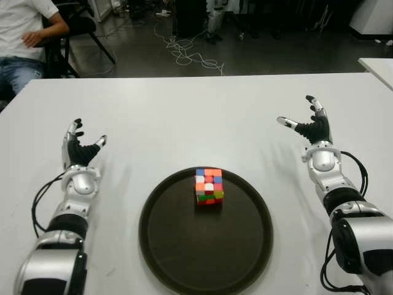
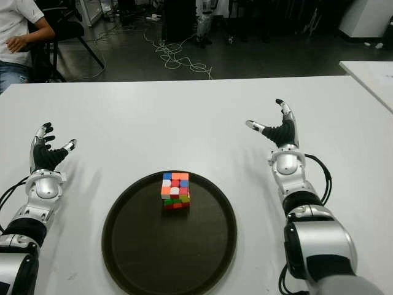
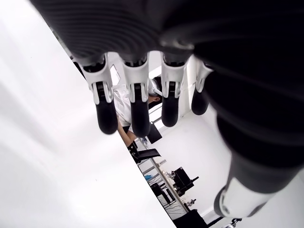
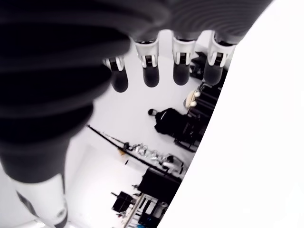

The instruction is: Pick up the Rubik's Cube and put it in the plate

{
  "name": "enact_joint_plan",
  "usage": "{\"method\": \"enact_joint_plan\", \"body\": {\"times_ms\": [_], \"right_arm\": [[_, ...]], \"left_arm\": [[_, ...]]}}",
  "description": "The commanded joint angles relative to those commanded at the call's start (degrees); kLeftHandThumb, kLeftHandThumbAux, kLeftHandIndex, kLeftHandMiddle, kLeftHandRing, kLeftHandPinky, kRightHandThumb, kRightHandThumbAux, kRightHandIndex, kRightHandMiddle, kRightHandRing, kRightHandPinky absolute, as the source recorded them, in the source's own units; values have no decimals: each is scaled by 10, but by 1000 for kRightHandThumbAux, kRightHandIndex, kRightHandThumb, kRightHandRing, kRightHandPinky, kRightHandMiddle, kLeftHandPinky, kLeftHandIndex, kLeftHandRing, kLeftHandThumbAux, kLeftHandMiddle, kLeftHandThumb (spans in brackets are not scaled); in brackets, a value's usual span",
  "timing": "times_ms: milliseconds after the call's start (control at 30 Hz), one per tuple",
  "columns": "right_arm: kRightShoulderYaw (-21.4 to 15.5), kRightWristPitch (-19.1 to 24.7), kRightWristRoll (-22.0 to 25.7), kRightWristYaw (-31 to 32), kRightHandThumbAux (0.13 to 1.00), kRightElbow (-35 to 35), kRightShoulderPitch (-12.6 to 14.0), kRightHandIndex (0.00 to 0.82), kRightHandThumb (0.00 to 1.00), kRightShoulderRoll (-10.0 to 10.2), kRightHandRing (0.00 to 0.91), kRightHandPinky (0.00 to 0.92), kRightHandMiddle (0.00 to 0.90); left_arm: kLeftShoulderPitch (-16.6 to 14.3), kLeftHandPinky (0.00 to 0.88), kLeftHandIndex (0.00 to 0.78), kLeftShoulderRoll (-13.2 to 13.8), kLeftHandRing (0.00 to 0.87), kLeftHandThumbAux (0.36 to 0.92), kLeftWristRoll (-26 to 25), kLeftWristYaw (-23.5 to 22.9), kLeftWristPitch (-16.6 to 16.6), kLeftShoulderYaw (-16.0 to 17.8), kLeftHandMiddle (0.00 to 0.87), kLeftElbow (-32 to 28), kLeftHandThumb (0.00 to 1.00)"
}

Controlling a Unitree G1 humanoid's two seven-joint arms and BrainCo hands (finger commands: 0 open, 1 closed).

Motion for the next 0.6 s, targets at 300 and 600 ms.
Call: {"method": "enact_joint_plan", "body": {"times_ms": [300,600], "right_arm": [[-1,1,5,6,747,-7,1,46,0,3,12,38,19],[-22,6,36,34,735,0,-1,54,0,6,25,39,36]], "left_arm": [[1,205,108,0,177,724,-7,-10,-11,6,167,1,290],[2,192,112,-3,172,751,-7,-6,-13,8,169,0,281]]}}
